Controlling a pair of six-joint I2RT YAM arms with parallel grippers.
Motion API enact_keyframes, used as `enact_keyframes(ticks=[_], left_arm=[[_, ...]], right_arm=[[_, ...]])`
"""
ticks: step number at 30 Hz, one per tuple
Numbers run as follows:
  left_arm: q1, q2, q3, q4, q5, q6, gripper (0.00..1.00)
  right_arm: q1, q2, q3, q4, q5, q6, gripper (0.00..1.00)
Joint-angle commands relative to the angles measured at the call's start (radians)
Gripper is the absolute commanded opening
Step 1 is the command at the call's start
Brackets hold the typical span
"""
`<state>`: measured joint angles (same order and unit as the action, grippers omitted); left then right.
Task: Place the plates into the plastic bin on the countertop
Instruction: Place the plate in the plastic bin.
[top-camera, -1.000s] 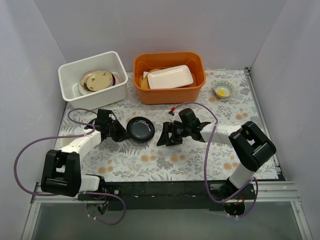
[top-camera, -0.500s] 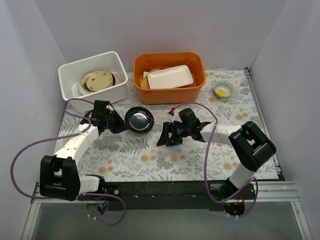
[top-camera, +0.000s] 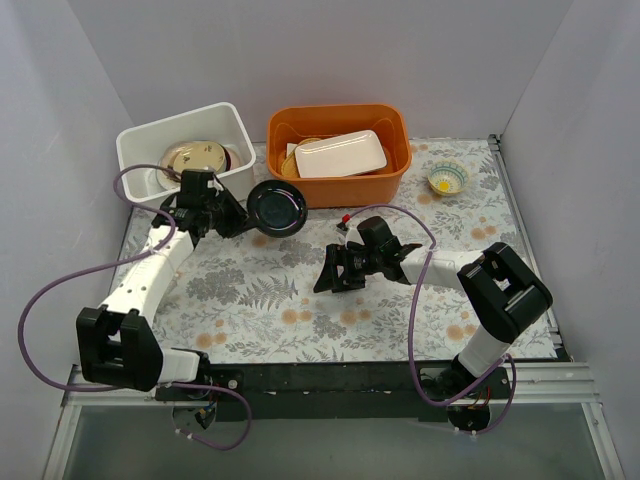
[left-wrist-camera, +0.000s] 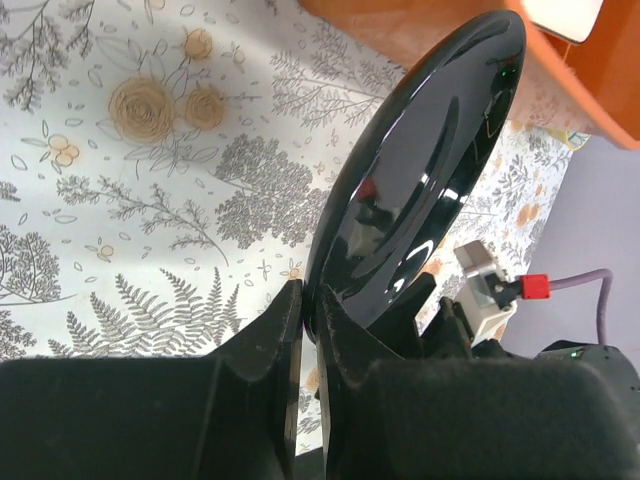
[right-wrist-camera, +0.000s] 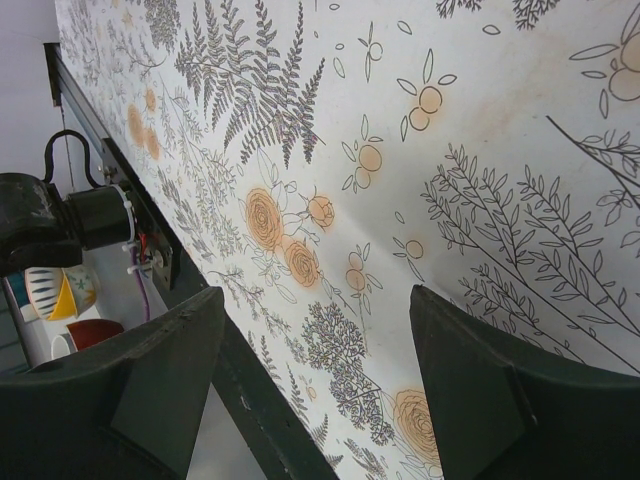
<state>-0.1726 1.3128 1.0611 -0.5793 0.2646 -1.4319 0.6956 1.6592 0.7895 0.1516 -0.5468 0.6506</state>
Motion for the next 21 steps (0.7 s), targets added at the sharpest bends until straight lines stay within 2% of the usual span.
enact_keyframes(ticks=[1, 8, 13, 21], left_arm=[[-0.001, 0.04, 0.124, -0.019, -0.019, 0.022, 0.0], [0.012, 0.147, 0.282, -0.037, -0.016, 0.047, 0.0], [0.039, 0.227, 0.401, -0.059, 0.001, 0.065, 0.0], [0.146, 0.319, 0.522, -0.059, 0.097, 0.068, 0.0]], right_arm=[[-0.002, -0.03, 0.033, -0.003, -0.016, -0.016, 0.82], [-0.002, -0.027, 0.033, -0.003, -0.028, -0.023, 0.84], [-0.001, -0.044, 0.019, 0.003, -0.012, -0.025, 0.9], [-0.01, -0.042, 0.022, -0.032, -0.002, -0.054, 0.93]])
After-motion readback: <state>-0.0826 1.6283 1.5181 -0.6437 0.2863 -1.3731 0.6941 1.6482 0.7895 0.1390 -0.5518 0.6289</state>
